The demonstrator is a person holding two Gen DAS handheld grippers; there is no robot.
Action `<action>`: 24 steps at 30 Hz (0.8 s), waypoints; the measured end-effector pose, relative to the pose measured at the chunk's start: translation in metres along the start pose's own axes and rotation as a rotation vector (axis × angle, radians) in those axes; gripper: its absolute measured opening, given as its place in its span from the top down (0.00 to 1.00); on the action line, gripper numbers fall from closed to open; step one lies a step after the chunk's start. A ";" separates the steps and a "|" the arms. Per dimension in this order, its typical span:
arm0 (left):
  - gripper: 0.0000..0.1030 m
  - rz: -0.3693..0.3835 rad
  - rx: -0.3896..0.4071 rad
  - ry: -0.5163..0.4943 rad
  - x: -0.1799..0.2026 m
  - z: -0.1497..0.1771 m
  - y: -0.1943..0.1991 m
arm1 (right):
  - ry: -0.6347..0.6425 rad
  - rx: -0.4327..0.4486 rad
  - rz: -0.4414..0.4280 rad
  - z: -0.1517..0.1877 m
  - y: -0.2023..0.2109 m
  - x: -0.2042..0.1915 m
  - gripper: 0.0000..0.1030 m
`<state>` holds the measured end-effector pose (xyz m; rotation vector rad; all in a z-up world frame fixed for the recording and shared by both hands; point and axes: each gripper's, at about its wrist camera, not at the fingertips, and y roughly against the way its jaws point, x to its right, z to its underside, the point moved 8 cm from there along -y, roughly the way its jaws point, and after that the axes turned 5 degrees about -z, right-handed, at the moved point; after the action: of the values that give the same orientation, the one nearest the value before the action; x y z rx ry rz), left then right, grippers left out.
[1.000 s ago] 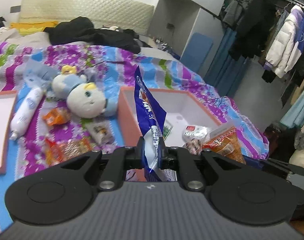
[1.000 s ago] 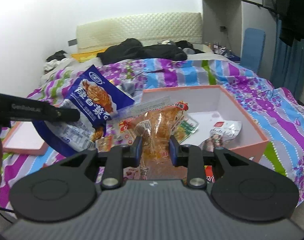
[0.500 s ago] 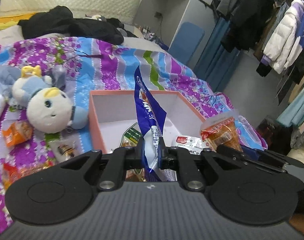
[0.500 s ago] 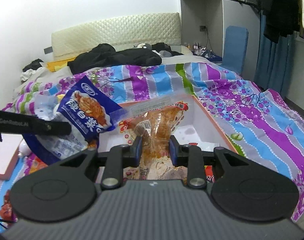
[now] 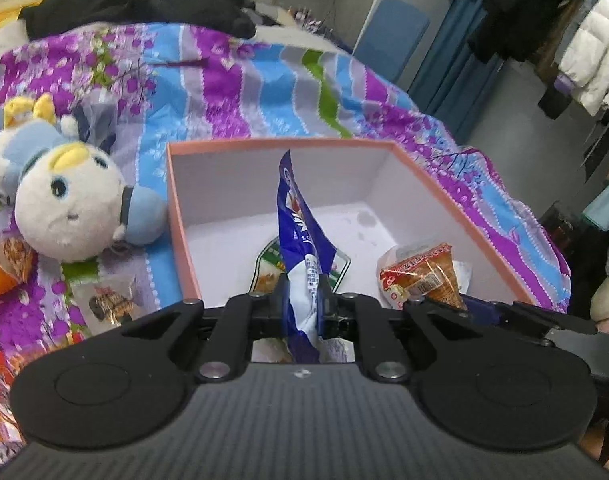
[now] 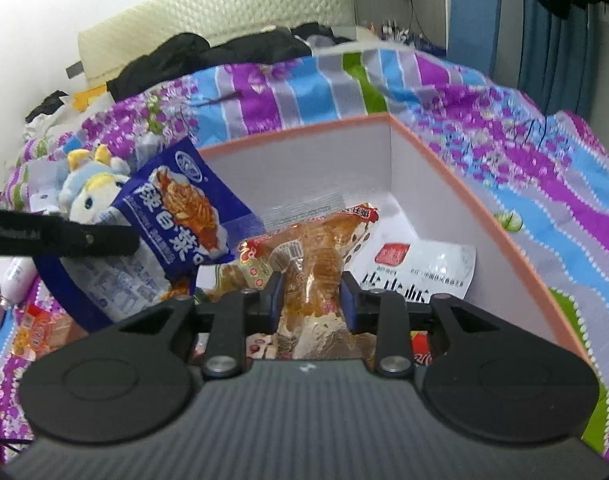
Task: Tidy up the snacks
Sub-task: 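Open both tools to release the packs into the pink box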
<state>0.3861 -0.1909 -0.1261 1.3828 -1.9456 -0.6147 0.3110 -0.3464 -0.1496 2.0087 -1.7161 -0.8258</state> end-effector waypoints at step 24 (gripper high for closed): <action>0.68 -0.006 0.185 -0.038 0.016 0.012 0.171 | 0.024 0.164 -0.052 -0.008 0.129 -0.058 0.43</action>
<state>0.2657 -0.1496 -0.0106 1.4986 -2.0720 -0.4768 0.2127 -0.3145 -0.0521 2.1686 -1.7769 -0.6944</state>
